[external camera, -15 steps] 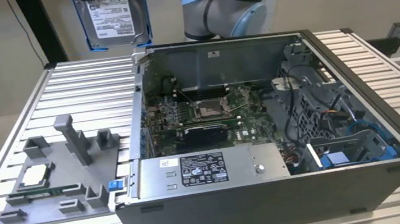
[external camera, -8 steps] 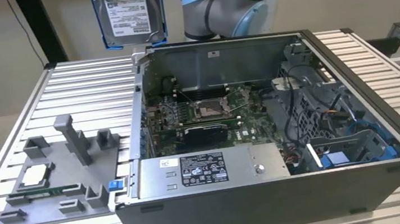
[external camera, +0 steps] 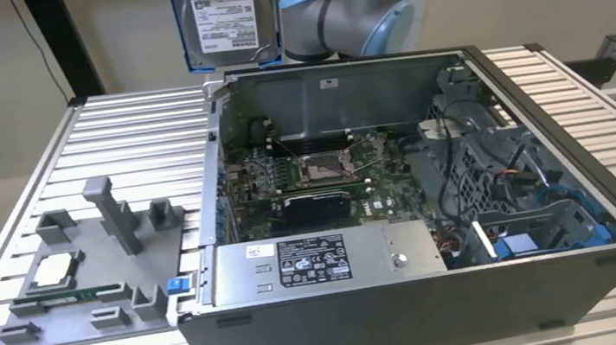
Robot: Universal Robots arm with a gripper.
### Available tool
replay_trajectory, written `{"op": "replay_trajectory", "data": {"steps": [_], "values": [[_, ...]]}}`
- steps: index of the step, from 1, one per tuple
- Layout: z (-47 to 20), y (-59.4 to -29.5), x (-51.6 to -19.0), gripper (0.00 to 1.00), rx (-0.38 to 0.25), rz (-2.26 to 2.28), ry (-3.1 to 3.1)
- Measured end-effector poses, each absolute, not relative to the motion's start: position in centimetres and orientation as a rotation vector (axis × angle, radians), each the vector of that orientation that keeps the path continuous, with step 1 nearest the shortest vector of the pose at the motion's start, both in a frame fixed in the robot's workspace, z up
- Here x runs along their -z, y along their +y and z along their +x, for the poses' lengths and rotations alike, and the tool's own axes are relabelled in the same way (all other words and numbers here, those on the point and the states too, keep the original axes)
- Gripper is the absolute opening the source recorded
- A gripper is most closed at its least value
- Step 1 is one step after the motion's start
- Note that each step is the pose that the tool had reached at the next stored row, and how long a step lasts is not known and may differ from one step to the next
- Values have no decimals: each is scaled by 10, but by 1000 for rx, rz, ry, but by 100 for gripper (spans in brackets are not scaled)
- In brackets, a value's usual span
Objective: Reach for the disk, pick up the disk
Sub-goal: 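Pick up the disk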
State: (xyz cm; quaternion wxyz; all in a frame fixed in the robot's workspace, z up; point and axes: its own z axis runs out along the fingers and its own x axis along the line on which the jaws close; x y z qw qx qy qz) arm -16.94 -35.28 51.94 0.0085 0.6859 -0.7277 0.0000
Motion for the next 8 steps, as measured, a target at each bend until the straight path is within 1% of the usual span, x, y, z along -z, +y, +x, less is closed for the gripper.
{"op": "replay_trajectory", "data": {"steps": [8], "values": [[-142, -353, -519, 0, 0, 2143, -2274]]}}
